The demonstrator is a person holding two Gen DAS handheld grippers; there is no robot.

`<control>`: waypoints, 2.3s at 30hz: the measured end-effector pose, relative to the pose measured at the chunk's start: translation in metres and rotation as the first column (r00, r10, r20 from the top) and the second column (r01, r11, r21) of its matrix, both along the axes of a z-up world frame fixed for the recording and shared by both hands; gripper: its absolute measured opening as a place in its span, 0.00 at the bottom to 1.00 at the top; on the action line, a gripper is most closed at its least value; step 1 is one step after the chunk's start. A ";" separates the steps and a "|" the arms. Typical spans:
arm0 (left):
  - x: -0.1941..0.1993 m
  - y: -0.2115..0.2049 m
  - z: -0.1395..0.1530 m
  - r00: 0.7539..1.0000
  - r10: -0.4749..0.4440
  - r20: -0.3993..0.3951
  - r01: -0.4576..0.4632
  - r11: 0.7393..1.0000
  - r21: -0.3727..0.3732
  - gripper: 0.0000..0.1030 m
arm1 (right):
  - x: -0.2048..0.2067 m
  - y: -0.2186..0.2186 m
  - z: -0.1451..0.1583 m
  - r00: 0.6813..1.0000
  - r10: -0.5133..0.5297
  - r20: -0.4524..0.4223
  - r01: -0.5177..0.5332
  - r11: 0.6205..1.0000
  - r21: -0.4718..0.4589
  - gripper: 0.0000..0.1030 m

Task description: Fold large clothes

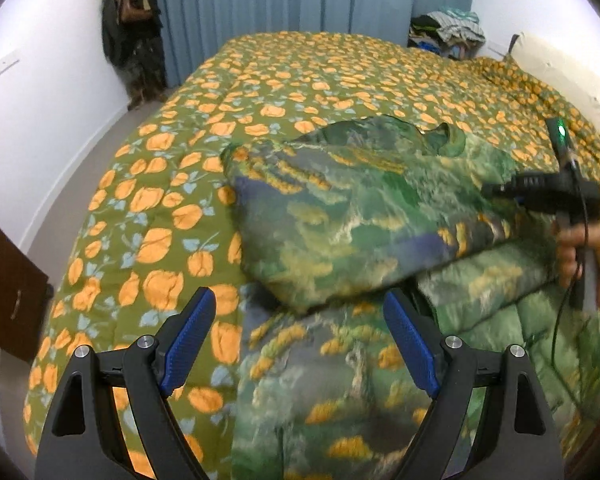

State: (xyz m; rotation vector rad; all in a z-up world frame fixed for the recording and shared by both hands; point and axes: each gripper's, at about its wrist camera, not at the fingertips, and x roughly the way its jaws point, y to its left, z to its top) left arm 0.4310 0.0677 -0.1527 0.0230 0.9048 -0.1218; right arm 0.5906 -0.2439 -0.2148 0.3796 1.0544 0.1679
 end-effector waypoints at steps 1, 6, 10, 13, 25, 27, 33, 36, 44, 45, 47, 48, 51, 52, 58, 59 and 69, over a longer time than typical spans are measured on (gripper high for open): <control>0.006 -0.001 0.001 1.000 -0.001 -0.002 0.001 1.000 -0.002 0.84 | -0.002 -0.001 0.001 1.000 0.000 0.010 0.000 1.000 0.001 0.18; 0.040 -0.001 0.009 1.000 0.002 0.020 -0.001 0.999 -0.044 0.84 | -0.024 0.007 0.038 0.992 0.064 0.109 -0.038 0.975 -0.220 0.43; 0.064 -0.018 -0.014 0.999 -0.049 0.008 0.050 0.998 -0.046 0.84 | -0.043 0.031 0.072 0.941 0.227 0.250 -0.154 0.947 -0.282 0.43; 0.071 -0.034 -0.043 0.995 -0.084 -0.049 0.085 0.996 0.003 0.80 | -0.033 0.050 0.057 0.923 0.333 0.192 -0.288 0.930 -0.230 0.43; 0.077 -0.033 -0.053 0.991 -0.067 -0.120 0.062 0.997 -0.045 0.82 | -0.015 0.038 -0.011 0.957 0.291 0.014 -0.285 0.944 -0.166 0.40; 0.081 -0.029 -0.042 0.992 -0.065 -0.111 0.054 0.993 -0.104 0.82 | -0.022 0.040 -0.012 0.958 0.286 0.020 -0.279 0.946 -0.162 0.40; 0.142 -0.027 -0.061 0.983 -0.008 -0.185 -0.012 0.994 -0.108 0.82 | -0.021 0.040 -0.016 0.959 0.281 0.030 -0.273 0.950 -0.151 0.40; 0.170 -0.030 -0.080 0.974 0.029 -0.224 -0.040 0.998 -0.043 0.83 | -0.021 0.040 -0.017 0.959 0.283 0.031 -0.275 0.949 -0.153 0.40; 0.198 -0.011 -0.077 0.965 0.134 -0.223 -0.161 0.981 -0.107 0.84 | -0.023 0.040 -0.019 0.960 0.277 0.042 -0.268 0.951 -0.153 0.40; 0.193 -0.011 -0.082 0.965 0.124 -0.231 -0.151 0.983 -0.104 0.84 | -0.023 0.040 -0.020 0.960 0.277 0.042 -0.268 0.951 -0.151 0.40; 0.177 -0.014 -0.087 0.971 0.093 -0.220 -0.115 0.989 -0.089 0.84 | -0.023 0.039 -0.020 0.960 0.277 0.041 -0.268 0.951 -0.151 0.40; 0.165 -0.015 -0.087 0.976 0.073 -0.206 -0.093 0.992 -0.087 0.84 | -0.023 0.039 -0.020 0.960 0.277 0.040 -0.268 0.951 -0.152 0.40; 0.135 -0.019 -0.084 0.984 0.020 -0.178 -0.034 0.997 -0.072 0.84 | -0.023 0.040 -0.019 0.960 0.277 0.038 -0.268 0.951 -0.156 0.40; 0.124 -0.020 -0.082 0.985 0.003 -0.170 -0.015 0.998 -0.068 0.84 | -0.023 0.040 -0.019 0.960 0.277 0.036 -0.268 0.950 -0.160 0.40; 0.066 -0.025 -0.064 0.983 -0.066 -0.173 0.068 0.998 0.003 0.88 | -0.022 0.046 -0.015 0.966 0.257 0.014 -0.250 0.949 -0.191 0.40; 0.057 -0.027 -0.060 0.983 -0.069 -0.169 0.073 0.997 0.017 0.88 | -0.022 0.047 -0.013 0.968 0.251 0.013 -0.244 0.949 -0.199 0.41; -0.019 -0.038 0.002 0.999 -0.044 -0.001 0.043 0.989 0.140 0.93 | -0.068 0.048 0.045 0.972 0.207 0.114 -0.180 0.961 -0.210 0.65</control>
